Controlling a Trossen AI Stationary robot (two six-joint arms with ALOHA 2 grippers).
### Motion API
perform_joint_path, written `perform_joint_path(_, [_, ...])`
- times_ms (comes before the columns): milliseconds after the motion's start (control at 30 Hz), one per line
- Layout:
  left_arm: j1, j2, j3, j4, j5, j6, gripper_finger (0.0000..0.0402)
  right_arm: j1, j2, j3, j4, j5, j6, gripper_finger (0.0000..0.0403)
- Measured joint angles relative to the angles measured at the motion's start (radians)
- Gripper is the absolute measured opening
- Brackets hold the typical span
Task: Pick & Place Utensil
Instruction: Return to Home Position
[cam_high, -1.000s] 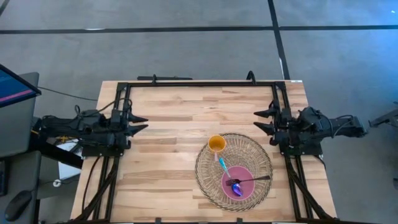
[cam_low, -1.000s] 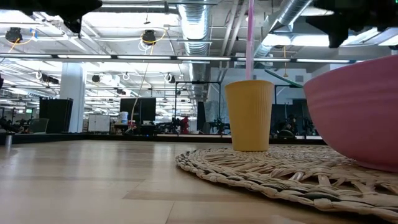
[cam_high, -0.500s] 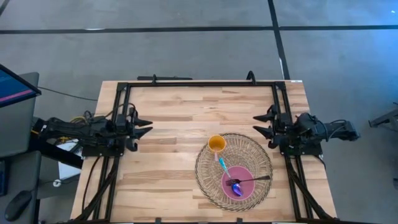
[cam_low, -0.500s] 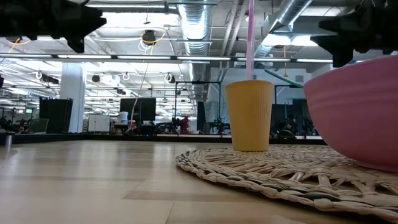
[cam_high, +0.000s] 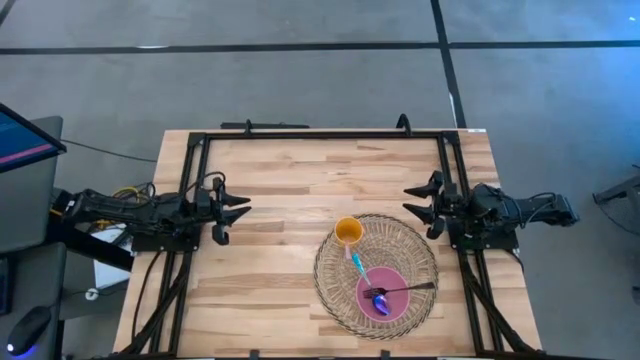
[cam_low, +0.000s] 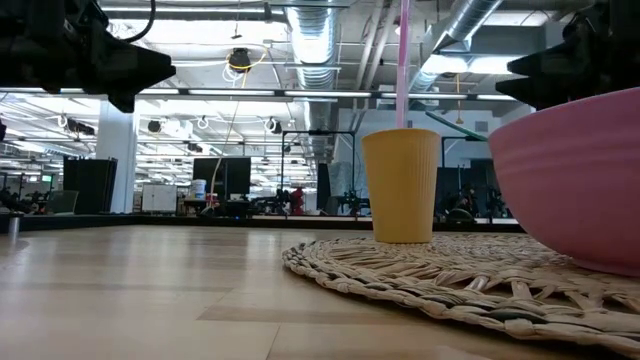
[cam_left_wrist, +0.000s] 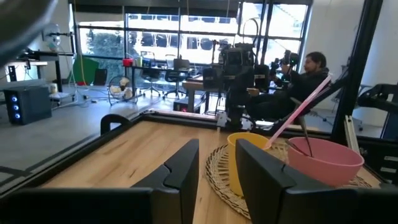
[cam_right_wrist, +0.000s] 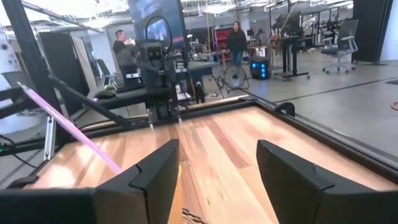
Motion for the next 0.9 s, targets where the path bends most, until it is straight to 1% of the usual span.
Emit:
perform_joint_path(633, [0.0,0.013,0.0,0.003,0.0,0.003,0.0106,0.0,0.001,0.003,-0.158,-0.003,0.011,0.0205])
perform_joint_path(833, [0.0,0.013,0.0,0.003,0.0,0.003,0.0106,0.0,0.017,0.003,-0.159,-0.004,0.003,0.0205])
perform_joint_path(900, [0.0,0.013,0.0,0.003,0.0,0.003,0.0106,0.0,0.017,0.003,-0.159,-0.004,0.023,0.0203])
